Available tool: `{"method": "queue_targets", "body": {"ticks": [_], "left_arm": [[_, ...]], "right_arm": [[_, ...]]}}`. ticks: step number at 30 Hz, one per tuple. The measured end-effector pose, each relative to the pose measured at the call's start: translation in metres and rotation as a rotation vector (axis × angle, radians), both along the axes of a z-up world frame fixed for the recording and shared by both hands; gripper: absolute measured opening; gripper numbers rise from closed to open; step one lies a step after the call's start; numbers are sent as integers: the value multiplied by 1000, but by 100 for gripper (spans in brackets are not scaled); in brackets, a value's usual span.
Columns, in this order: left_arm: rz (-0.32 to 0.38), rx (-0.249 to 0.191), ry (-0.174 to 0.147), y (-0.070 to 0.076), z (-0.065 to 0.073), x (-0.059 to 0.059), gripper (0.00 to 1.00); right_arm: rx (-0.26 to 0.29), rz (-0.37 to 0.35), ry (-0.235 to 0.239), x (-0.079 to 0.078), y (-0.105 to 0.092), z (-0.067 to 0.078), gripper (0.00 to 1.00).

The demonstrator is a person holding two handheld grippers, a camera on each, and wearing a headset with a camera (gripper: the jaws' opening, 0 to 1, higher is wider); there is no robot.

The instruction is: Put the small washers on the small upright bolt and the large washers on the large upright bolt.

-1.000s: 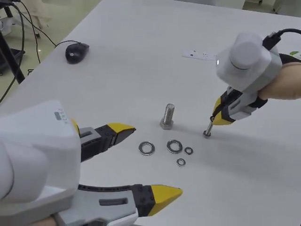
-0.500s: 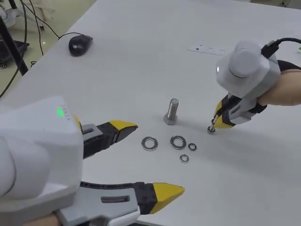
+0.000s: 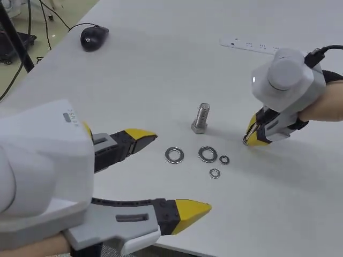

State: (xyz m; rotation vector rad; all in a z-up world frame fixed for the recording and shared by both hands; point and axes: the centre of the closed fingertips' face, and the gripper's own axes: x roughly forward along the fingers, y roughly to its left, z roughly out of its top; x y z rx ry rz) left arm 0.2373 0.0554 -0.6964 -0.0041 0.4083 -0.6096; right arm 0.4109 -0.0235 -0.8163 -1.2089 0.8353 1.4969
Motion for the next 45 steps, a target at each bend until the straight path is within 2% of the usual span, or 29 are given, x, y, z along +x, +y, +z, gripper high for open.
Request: {"method": "queue_targets", "body": {"ticks": [4,10,17,21,30,36,38,45], "left_arm": [[0,3,3,1,-1,0,69],[-7,11,-2,2,0,0,69],[-32,24,-23,-2,9,-4,69],[-38,29,-42,-5,16,-7,69],[-53,42,-67,-14,24,-18,69],[-49,45,-84,-15,30,-26,69],[-45,46,-89,-15,31,-28,69],[-49,59,-88,-17,33,-35,69]], "right_arm": [[-2,7,-8,-1,-2,2,18],[3,-10,-16,-5,-7,11,18],[6,-31,-24,-5,-19,16,18],[11,-41,-31,-17,-25,26,17],[10,-25,-28,-52,-33,36,17],[20,-5,-13,-75,-30,34,17],[22,-2,-9,-73,-29,32,17],[24,32,9,-92,-22,25,17]]}}
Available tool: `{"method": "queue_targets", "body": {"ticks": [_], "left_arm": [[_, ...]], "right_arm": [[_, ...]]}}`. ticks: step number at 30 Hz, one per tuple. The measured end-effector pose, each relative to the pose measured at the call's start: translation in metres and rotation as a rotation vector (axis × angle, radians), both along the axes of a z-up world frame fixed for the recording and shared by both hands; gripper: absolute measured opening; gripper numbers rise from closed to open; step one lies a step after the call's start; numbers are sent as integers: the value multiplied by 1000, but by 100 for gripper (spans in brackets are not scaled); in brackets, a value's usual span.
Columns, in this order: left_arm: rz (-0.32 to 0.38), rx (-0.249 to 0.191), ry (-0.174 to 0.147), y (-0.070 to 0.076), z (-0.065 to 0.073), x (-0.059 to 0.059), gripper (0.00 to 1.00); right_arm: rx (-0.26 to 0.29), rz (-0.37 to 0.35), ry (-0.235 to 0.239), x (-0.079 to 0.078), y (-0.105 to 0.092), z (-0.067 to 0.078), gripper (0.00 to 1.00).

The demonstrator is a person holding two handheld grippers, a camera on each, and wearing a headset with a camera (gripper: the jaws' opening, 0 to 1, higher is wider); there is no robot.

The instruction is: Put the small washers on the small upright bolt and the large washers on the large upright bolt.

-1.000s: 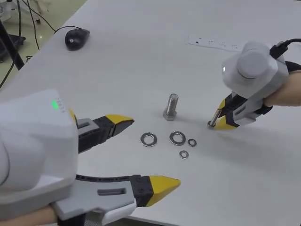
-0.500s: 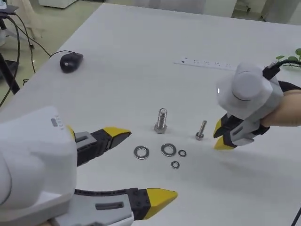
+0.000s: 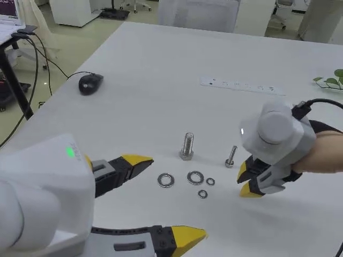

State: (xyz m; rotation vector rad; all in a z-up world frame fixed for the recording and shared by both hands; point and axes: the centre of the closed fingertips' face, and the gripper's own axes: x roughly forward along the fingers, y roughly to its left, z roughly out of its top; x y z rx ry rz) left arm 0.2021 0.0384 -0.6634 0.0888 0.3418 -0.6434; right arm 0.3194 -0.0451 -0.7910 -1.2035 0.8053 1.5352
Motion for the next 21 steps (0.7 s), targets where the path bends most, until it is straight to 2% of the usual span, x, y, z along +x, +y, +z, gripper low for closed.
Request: {"method": "queue_targets", "body": {"ticks": [12,21], "left_arm": [[23,13,6,8,0,-3,69],[35,9,19,11,-3,3,69]], "right_arm": [[4,37,11,-8,17,-13,17],[20,56,0,9,38,-18,18]]}}
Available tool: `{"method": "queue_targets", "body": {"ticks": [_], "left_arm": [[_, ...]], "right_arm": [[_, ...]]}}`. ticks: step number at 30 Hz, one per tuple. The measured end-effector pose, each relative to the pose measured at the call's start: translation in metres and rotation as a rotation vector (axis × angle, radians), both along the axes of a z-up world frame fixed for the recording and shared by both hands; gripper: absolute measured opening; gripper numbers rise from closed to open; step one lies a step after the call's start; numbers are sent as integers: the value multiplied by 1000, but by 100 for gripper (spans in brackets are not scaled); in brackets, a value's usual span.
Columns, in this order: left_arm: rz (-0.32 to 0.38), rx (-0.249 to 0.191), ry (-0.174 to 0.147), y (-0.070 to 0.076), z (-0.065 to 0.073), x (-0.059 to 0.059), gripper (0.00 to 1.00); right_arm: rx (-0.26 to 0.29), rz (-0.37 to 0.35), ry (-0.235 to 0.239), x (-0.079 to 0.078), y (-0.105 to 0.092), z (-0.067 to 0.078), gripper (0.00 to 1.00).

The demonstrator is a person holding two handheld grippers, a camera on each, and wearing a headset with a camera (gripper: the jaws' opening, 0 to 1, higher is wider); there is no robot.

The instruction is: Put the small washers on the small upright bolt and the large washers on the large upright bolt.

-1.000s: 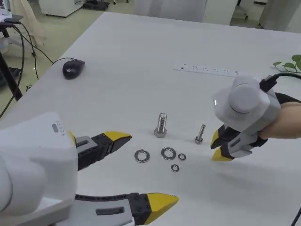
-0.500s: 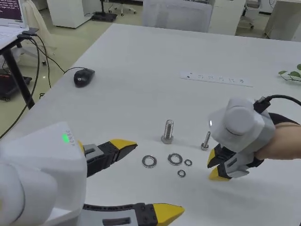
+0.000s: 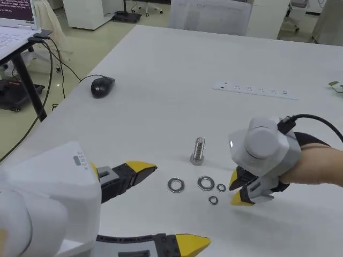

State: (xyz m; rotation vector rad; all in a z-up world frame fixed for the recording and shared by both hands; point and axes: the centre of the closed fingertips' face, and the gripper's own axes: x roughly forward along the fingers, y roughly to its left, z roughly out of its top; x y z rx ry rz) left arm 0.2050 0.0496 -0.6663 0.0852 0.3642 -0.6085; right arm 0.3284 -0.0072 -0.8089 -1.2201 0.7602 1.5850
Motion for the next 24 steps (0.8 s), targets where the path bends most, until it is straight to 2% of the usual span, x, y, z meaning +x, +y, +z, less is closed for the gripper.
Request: {"method": "queue_targets", "body": {"ticks": [11,20,23,24], "left_arm": [[23,-20,-3,3,0,9,69],[38,-27,8,4,-5,12,69],[44,-29,12,4,-7,13,69],[45,-30,13,4,-7,14,69]], "right_arm": [[-12,19,7,18,14,-6,20],[-39,31,29,20,14,-18,20],[-30,23,46,20,15,-17,20],[-33,14,67,17,14,-17,20]]}}
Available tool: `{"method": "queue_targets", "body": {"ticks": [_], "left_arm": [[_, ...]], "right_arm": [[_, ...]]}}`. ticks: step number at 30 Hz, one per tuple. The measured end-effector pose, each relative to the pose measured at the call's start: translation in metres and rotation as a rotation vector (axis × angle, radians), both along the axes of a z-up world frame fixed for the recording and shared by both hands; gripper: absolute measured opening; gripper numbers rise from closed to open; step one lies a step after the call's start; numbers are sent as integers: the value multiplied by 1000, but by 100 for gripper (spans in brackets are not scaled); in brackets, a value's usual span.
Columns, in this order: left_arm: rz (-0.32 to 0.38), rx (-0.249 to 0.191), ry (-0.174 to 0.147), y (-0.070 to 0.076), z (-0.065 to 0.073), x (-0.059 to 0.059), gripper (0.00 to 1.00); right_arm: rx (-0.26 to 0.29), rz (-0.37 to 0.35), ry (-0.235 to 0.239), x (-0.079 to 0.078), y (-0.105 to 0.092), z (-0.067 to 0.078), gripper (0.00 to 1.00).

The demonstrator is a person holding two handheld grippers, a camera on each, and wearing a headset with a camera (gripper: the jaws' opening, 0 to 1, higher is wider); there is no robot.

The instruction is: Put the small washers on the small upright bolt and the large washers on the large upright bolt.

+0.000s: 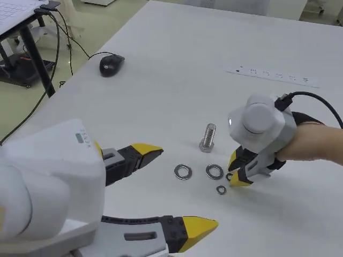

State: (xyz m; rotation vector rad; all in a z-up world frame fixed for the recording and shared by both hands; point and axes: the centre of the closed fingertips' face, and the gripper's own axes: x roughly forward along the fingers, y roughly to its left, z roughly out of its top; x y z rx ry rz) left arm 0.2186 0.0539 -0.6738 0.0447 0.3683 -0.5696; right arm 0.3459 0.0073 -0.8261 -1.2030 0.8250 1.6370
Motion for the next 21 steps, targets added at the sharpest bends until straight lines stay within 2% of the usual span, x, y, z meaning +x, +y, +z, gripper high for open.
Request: {"method": "queue_targets", "body": {"ticks": [8,13,21], "left_arm": [[7,-5,3,-2,-2,3,69],[10,-6,1,-2,-1,4,69],[11,-6,4,-3,-3,4,69]], "right_arm": [[7,12,2,0,0,0,19],[-12,37,-11,0,0,-1,19],[-10,27,-19,5,0,-1,14]]}}
